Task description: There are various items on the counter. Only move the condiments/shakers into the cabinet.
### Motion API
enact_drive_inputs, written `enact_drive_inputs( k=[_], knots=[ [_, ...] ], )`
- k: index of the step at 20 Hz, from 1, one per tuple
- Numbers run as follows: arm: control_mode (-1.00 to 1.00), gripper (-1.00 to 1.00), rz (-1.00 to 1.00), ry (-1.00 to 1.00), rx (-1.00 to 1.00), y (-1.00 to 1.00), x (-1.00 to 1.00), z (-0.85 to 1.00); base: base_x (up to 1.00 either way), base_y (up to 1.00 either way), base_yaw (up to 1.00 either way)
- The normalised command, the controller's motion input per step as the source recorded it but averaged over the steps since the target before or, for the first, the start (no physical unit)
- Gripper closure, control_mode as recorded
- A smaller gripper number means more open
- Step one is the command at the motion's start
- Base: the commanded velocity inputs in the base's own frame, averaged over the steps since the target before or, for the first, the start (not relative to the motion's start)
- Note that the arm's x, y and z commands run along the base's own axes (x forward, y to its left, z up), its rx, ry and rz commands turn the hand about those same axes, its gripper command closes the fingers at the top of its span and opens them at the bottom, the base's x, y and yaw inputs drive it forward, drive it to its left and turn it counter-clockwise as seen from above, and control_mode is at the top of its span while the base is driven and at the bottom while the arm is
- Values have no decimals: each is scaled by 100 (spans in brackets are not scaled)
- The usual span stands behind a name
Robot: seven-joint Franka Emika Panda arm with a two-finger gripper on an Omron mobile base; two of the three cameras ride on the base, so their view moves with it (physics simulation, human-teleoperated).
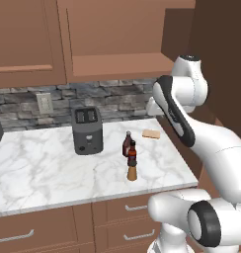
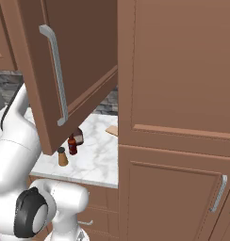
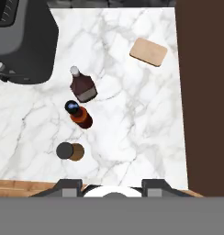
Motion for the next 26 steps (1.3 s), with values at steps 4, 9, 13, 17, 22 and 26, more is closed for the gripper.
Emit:
enact_drive_inputs(
  k=[4,9,13,17,22,26],
  knots=[
    [-100,-100,0,-3,0,1,-15,0,0,0,0],
    [-100,-100,-1,0,-4,26,-47,-18,0,0,0],
    [-100,-100,-2,-2,-4,59,-66,-49,0,0,0],
    [-100,-100,-3,0,-10,62,-32,-49,0,0,0],
    [-100,-100,-3,-1,-7,47,-1,-39,0,0,0],
    [-100,-100,-1,-1,-6,11,5,-23,0,0,0]
  ],
)
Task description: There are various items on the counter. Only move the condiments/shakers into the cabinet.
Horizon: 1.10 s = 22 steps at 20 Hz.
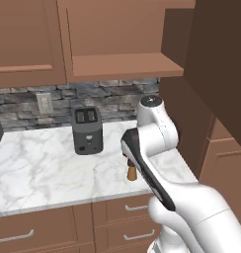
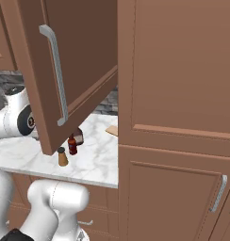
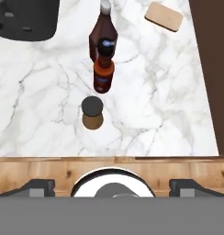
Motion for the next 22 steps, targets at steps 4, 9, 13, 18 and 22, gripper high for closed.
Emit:
enact_drive_inputs(
  k=[4,9,13,18,22],
  knots=[
    [-100,-100,0,0,-3,0,20,-23,0,0,0],
    [-100,-100,0,0,1,0,21,-30,0,0,0],
    [-100,-100,0,0,12,4,23,-36,0,0,0],
    [-100,-100,0,0,10,19,29,-30,0,0,0],
    [-100,-100,0,0,-3,8,24,-21,0,0,0]
  ],
)
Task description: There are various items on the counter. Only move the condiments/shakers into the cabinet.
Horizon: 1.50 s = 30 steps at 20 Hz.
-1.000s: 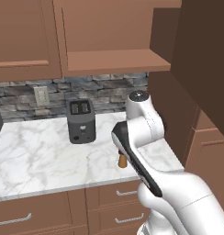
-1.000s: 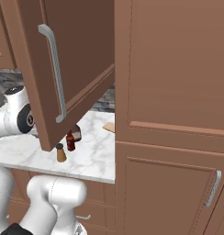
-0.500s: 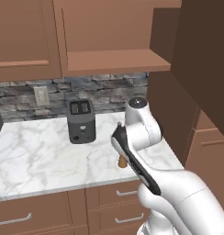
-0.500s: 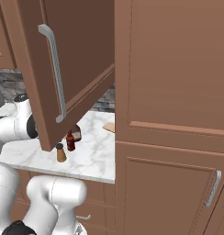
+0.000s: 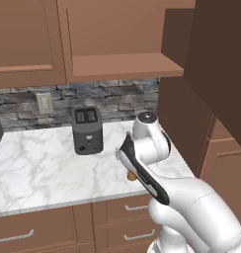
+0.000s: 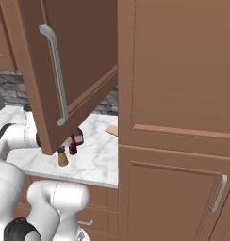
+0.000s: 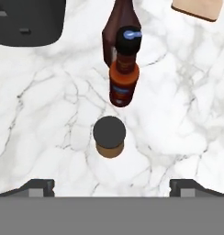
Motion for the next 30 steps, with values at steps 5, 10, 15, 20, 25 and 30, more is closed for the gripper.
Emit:
enact_drive_inputs(
  k=[5,10,15,20,25,30],
  knots=[
    [-100,-100,0,0,0,11,25,-32,0,0,0],
    [-100,-100,0,0,0,11,27,-30,0,0,0],
    [-100,-100,0,0,-1,4,23,-24,0,0,0],
    [-100,-100,0,0,0,-1,11,-13,0,0,0],
    [-100,-100,0,0,0,-2,2,-9,0,0,0],
    [-100,-100,0,0,0,0,0,-12,0,0,0]
  ],
)
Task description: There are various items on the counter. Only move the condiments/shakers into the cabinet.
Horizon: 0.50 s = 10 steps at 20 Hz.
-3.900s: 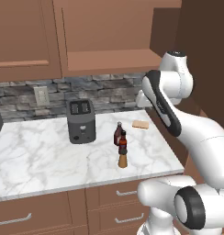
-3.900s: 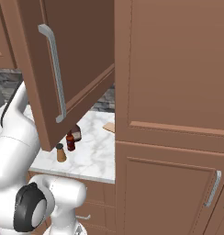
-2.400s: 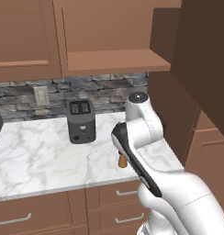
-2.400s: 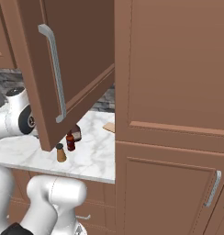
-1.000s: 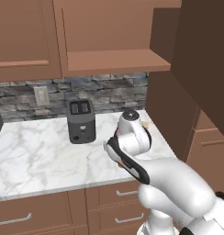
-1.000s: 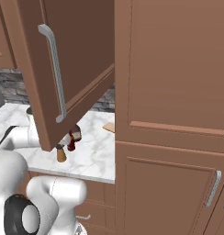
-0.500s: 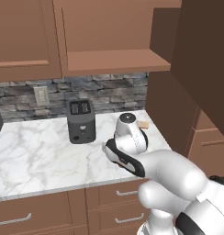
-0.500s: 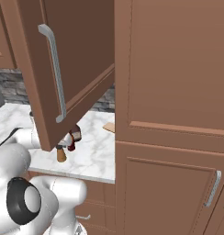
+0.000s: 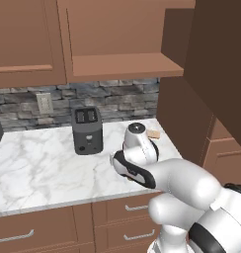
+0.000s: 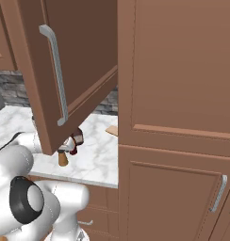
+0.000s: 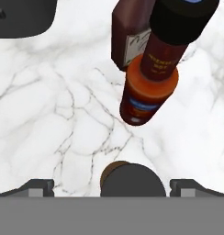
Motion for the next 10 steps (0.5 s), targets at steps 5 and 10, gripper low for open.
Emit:
enact_drive_inputs(
  k=[5,10],
  knots=[
    [-100,-100,0,0,0,-5,0,-11,0,0,0],
    [-100,-100,0,0,0,-7,0,-1,0,0,0]
  ],
)
